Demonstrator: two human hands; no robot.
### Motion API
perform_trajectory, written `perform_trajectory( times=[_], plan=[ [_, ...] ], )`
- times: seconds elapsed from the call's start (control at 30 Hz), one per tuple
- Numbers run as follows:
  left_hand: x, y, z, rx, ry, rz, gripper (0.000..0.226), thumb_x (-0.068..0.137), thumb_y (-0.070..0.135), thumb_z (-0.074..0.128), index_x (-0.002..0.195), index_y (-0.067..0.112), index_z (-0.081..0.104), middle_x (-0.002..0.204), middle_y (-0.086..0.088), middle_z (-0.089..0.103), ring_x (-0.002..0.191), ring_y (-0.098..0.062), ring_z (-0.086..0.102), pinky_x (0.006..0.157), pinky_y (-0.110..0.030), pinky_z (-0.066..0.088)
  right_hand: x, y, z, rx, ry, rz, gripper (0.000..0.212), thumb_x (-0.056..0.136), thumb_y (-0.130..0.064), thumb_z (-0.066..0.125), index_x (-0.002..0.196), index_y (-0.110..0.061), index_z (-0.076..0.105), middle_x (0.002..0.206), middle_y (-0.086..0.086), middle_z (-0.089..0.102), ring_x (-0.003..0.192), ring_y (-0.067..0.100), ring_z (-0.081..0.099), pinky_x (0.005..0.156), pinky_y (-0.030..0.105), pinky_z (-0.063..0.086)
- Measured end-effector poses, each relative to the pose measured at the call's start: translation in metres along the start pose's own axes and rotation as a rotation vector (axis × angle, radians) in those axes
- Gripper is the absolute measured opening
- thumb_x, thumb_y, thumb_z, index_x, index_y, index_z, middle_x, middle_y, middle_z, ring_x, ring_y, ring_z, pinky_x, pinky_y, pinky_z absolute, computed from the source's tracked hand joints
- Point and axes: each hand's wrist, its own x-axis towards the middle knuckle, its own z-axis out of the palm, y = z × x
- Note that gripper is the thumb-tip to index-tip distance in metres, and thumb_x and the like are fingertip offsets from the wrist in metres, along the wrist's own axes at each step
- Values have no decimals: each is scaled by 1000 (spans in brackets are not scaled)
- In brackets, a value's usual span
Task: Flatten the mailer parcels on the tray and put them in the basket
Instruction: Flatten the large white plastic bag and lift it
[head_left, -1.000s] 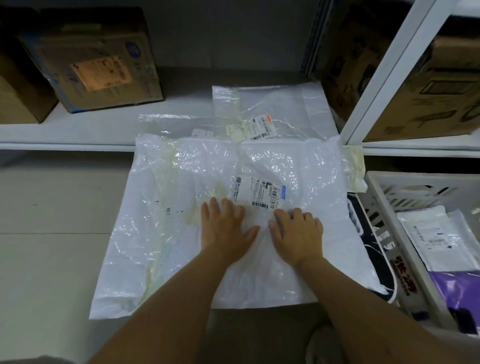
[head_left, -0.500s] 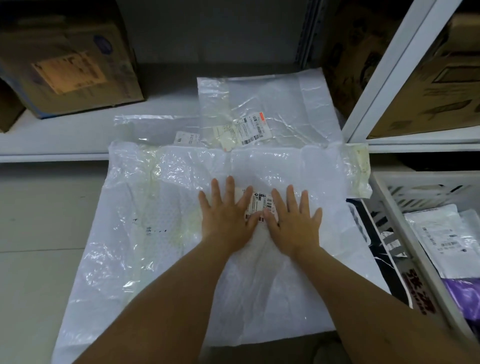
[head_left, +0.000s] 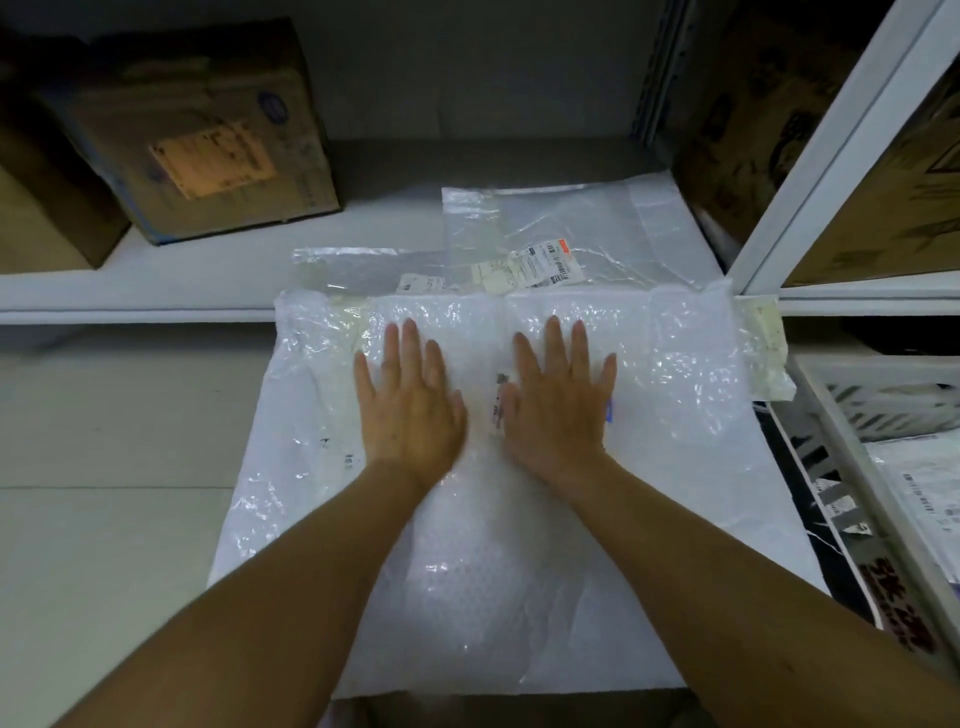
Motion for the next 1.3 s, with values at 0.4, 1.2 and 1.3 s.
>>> perform_trajectory(
  times=[0.4,1.2,1.3],
  plan=[
    [-12,-84,34,-34,-382,-248,72,89,68,2,144,34,-27,155,-6,-28,142,-45,-14,111,-64,16,9,-32,33,-90,-288,-142,67,91,-69,11,151,-40,4,162,2,-5,147,37,-9,110,67,-1],
    [-128,-38,27,-176,-416,-404,62,93,57,-4,147,34,-23,156,-8,-25,142,-37,-24,110,-67,-4,-118,-78,31,33,-221,19,64,94,-60,18,152,-32,20,161,12,6,148,37,3,112,63,-5],
    [-126,-40,26,-198,-431,-386,63,93,58,-4,147,33,-22,156,-9,-26,141,-38,-25,109,-67,-5,-116,-77,28,31,-269,3,62,97,-59,13,153,-33,8,162,11,-6,148,34,-9,112,62,-9]
  ],
)
